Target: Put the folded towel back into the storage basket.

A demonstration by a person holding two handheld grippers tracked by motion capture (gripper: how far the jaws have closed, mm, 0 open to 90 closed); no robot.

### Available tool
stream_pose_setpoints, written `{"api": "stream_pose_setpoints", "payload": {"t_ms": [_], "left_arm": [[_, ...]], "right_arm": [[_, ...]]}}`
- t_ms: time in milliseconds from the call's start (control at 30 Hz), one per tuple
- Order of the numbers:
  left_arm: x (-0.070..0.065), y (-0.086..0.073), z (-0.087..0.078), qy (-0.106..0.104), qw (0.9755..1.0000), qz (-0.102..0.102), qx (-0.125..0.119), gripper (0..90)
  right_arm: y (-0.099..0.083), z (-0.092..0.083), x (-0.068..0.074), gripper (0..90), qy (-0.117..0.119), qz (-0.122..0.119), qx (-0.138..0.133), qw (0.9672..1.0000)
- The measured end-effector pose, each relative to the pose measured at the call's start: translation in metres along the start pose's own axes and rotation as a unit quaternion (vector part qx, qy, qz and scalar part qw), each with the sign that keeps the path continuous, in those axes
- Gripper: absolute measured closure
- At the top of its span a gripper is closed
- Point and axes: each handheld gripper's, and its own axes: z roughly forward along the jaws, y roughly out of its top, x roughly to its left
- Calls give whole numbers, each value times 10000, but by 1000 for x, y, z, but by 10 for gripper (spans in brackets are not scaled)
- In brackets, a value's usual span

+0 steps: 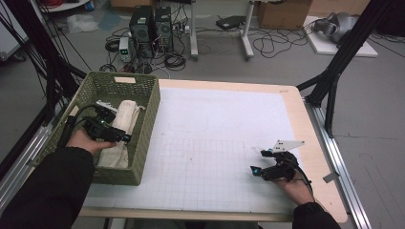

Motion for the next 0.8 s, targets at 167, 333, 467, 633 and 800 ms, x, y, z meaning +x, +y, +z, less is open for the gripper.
{"api": "stream_pose_setpoints", "payload": {"t_ms": [167,333,467,633,800], "left_arm": [[-1,1,-3,-34,9993,-184,-319,548],[0,0,-6,-68,9971,-402,-638,512],[1,-3,-9,-144,9942,-589,-890,492],[3,-7,-11,-221,9892,-895,-1138,472],[5,-8,-11,-211,9855,-1087,-1289,458]], "right_arm": [[4,-3,2,151,-44,-41,-79,10000],[5,-5,4,146,-73,-62,-97,9999],[5,-6,4,137,-82,-29,-175,9998],[6,-7,5,135,-88,-34,-221,9997],[7,-8,5,131,-99,-15,-269,9996]]}}
